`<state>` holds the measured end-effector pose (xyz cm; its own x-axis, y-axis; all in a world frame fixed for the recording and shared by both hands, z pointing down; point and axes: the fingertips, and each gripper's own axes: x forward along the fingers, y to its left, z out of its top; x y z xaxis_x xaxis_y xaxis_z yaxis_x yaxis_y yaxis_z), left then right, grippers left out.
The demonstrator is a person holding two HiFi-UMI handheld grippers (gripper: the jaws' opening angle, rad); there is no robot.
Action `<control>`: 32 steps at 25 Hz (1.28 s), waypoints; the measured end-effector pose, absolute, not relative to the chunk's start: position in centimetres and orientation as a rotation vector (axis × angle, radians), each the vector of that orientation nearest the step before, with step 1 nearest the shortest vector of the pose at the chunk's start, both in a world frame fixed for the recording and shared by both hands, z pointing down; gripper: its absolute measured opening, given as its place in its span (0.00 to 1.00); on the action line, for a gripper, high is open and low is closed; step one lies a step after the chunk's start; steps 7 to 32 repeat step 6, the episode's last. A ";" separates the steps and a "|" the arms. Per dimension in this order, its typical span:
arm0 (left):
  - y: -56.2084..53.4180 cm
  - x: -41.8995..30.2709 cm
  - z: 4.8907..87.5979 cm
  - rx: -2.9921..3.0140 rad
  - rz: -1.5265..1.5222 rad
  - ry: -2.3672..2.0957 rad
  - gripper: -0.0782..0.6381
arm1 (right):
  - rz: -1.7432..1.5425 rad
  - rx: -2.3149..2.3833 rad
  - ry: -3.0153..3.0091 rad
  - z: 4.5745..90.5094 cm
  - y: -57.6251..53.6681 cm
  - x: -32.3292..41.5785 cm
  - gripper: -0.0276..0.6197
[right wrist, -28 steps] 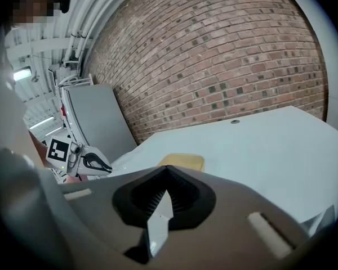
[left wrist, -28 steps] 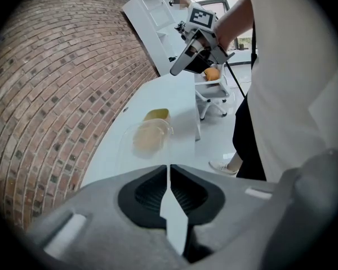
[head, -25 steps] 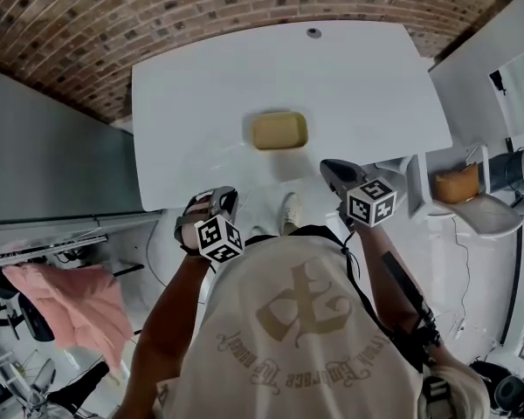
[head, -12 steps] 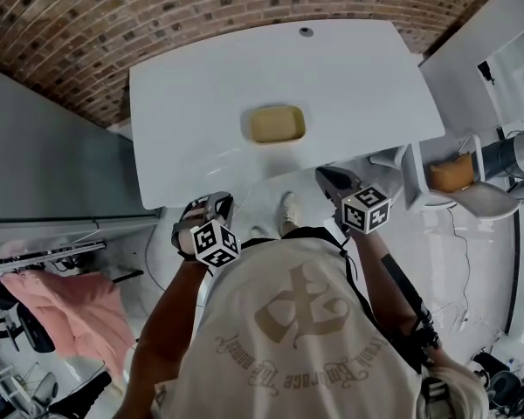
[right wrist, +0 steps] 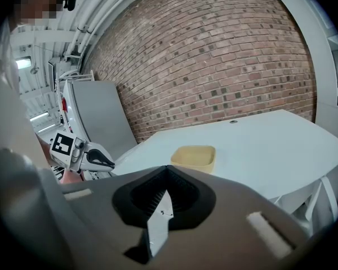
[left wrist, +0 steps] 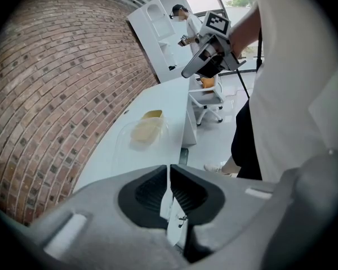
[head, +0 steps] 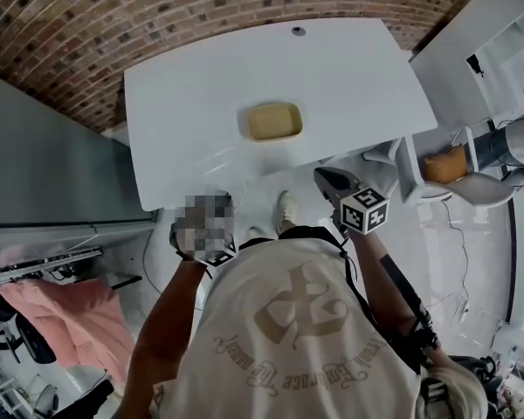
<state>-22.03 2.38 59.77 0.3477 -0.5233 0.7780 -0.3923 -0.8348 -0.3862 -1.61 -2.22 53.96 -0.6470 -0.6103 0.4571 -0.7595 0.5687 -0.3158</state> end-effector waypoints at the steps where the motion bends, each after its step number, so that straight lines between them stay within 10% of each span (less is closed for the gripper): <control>1: 2.4 -22.1 59.7 -2.470 -1.498 0.844 0.14 | 0.714 1.131 -2.506 53.9 -2.1 -1.6 0.05; 32: 2.3 -22.5 59.6 -2.470 -1.487 0.851 0.14 | 0.712 1.142 -2.505 53.9 -1.7 -1.8 0.05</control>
